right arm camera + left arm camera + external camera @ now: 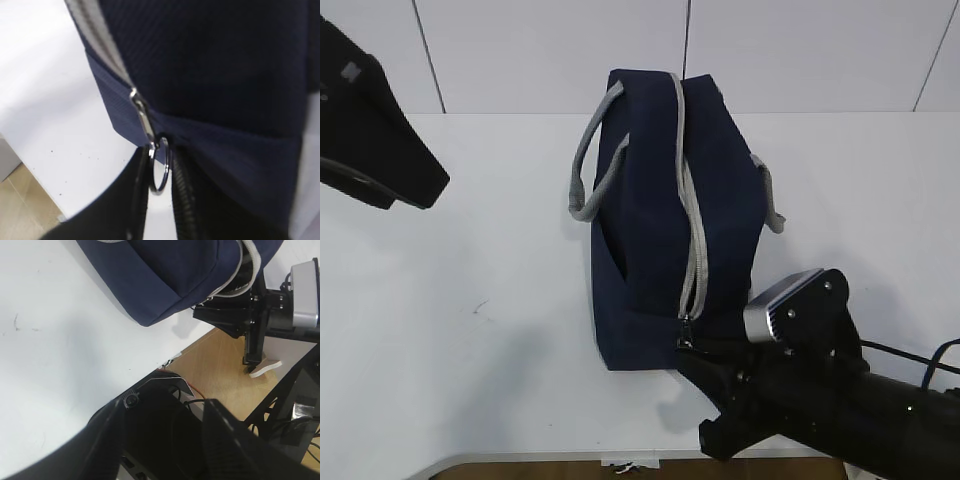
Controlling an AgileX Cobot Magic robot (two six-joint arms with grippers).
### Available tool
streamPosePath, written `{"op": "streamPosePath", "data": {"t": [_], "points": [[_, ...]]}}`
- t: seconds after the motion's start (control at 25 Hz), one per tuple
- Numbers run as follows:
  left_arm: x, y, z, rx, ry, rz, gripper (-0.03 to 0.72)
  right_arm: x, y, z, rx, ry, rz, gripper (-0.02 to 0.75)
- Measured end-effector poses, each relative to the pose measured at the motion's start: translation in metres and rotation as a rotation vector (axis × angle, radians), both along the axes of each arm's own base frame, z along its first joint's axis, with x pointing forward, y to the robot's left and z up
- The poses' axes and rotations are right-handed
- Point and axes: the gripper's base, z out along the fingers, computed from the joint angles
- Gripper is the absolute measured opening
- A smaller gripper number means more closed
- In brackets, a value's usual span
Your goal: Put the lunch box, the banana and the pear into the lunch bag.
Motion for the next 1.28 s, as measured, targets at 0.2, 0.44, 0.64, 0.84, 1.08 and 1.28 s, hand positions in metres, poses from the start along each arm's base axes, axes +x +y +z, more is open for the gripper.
{"op": "streamPosePath", "data": {"t": [0.2, 0.44, 0.64, 0.84, 1.08, 1.28], "points": [[0.0000, 0.0000, 0.0000, 0.000, 0.000, 0.000, 0.381, -0.0010, -0.0011, -0.0030, -0.025, 0.027, -0.001, 0.111], [-0.0001, -0.0001, 0.0001, -0.002, 0.001, 0.000, 0.381, -0.0012, -0.0013, -0.0036, -0.029, 0.033, -0.002, 0.108], [-0.0001, -0.0001, 0.0001, -0.002, 0.001, 0.000, 0.381, -0.0007, -0.0008, -0.0022, -0.017, 0.020, -0.002, 0.108], [-0.0001, -0.0001, 0.0001, -0.002, 0.001, 0.000, 0.381, -0.0007, -0.0008, -0.0023, -0.018, 0.021, -0.002, 0.108], [-0.0001, -0.0002, 0.0001, -0.003, 0.001, 0.000, 0.380, -0.0004, -0.0011, -0.0023, -0.017, 0.022, -0.008, 0.013], [-0.0001, -0.0002, 0.0001, -0.003, 0.001, 0.000, 0.380, -0.0010, -0.0015, -0.0027, -0.018, 0.024, -0.008, 0.001]]}}
